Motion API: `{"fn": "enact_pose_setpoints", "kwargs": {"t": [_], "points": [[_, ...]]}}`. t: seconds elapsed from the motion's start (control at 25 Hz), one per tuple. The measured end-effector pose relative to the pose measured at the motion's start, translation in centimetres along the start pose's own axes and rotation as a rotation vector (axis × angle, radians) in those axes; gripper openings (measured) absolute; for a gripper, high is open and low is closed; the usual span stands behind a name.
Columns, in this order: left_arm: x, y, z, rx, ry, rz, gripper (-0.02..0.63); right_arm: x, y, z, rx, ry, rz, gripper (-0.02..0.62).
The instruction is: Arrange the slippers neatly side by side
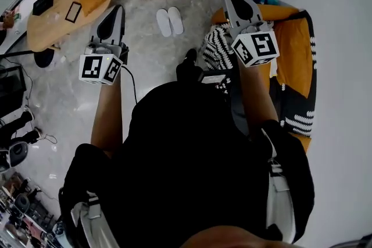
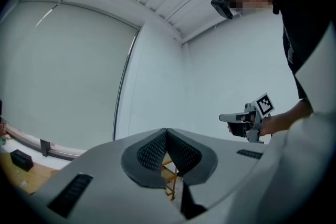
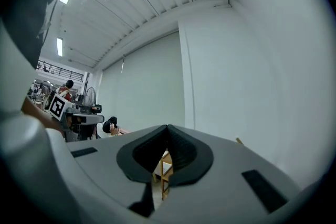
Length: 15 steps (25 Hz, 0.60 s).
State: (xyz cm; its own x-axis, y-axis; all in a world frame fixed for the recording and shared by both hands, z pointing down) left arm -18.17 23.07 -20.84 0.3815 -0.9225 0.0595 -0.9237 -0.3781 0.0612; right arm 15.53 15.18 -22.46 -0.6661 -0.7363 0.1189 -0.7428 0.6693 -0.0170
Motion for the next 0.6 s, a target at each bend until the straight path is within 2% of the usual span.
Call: {"fn": "enact_pose_setpoints", "kwargs": {"t": [0.28, 0.44, 0.6], "points": [[-10.3, -2.4, 0.0, -0.037, -0.02, -0.053, 0.015, -5.9, 10.5, -3.2, 0.04, 0.064, 0.025, 0.031], [-15.5, -3.6, -1.0, -0.055, -0.016, -0.023, 0.015, -8.6, 14.9, -4.3, 0.066, 0.079, 0.05, 0.031], [-19.1, -5.1, -2.8, -0.091, -0.007, 0.009, 0.015, -11.1, 17.6, -4.9, 0.096, 0.084, 0.084, 0.031]]}}
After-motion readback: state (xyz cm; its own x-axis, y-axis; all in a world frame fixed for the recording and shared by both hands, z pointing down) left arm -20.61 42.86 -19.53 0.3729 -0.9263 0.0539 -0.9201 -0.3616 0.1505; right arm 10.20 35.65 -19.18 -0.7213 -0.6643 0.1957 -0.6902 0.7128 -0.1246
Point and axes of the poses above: the fingertips, and each gripper's own axes: x forward along the fingers, y to its left, z out of its top, the point moved 8 cm from there along -x, backward along the fingers, and after that the axes turned 5 degrees about y, right-handed, at the moved point
